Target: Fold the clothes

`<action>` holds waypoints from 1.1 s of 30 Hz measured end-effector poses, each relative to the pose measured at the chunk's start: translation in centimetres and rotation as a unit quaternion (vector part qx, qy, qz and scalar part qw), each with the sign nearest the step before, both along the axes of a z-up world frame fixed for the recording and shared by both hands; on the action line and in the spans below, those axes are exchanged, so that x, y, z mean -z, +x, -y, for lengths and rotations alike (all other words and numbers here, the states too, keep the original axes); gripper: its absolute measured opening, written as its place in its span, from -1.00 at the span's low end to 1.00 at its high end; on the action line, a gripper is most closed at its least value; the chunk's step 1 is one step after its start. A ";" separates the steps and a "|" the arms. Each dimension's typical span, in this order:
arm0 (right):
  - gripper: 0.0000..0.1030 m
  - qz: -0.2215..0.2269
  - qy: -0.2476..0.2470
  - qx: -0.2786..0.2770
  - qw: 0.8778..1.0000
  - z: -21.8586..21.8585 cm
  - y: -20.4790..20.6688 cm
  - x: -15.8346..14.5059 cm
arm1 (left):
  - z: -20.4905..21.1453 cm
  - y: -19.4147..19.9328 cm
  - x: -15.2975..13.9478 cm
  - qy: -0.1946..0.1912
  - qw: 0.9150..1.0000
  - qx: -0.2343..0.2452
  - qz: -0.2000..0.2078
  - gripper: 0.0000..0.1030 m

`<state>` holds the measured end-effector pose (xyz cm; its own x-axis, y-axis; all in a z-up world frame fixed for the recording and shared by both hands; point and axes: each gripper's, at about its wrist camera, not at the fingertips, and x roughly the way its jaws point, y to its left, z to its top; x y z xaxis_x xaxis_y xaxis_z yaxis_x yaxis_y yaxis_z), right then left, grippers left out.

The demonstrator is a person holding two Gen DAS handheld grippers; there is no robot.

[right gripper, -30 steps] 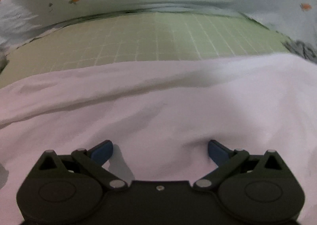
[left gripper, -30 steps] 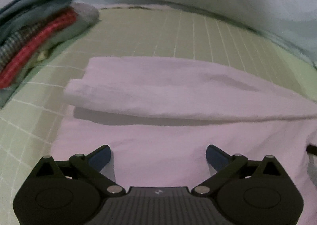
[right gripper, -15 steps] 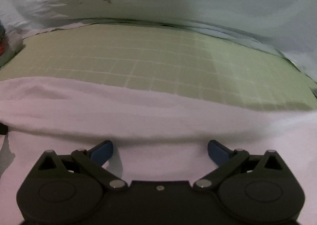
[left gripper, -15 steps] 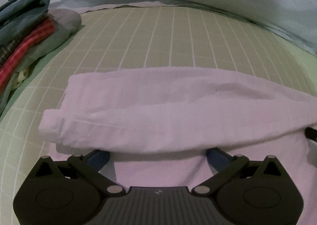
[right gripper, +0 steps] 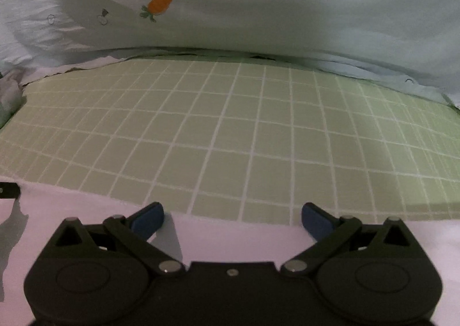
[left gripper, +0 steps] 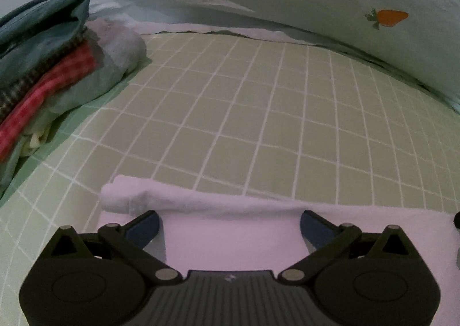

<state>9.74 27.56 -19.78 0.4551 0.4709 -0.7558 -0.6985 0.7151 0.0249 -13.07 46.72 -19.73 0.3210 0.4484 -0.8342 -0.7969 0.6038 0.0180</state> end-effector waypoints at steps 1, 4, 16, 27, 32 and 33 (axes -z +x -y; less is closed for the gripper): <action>1.00 -0.001 0.000 0.000 1.000 -0.1 0.1 0.1 | -0.1 0.0 0.0 -0.001 1.000 0.001 0.001 1.00; 1.00 0.012 -0.002 0.009 1.000 0.4 -0.6 -0.5 | 0.0 -0.4 -0.1 -0.005 1.000 0.015 -0.003 1.00; 1.00 0.017 -0.044 0.021 0.999 7.3 -9.0 -1.7 | 1.8 -12.7 -2.7 -0.016 0.999 -0.032 0.005 1.00; 1.00 -0.021 -0.040 0.070 0.997 12.4 -13.3 -1.3 | 4.8 -21.1 -1.1 -0.060 0.997 -0.052 0.004 0.99; 1.00 -0.018 -0.048 0.073 0.996 13.4 -14.3 -1.3 | 6.6 -21.1 -0.9 -0.026 0.998 -0.051 0.010 0.67; 1.00 -0.018 -0.048 0.077 0.996 13.5 -14.4 -1.3 | 6.8 -21.2 -0.9 -0.020 0.998 -0.056 0.013 0.54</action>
<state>-4.65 14.08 -18.44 0.4872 0.3236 -0.8111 -0.5810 0.8136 -0.0244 -34.22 39.91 -18.78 0.2925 0.4497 -0.8439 -0.8596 0.5103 -0.0260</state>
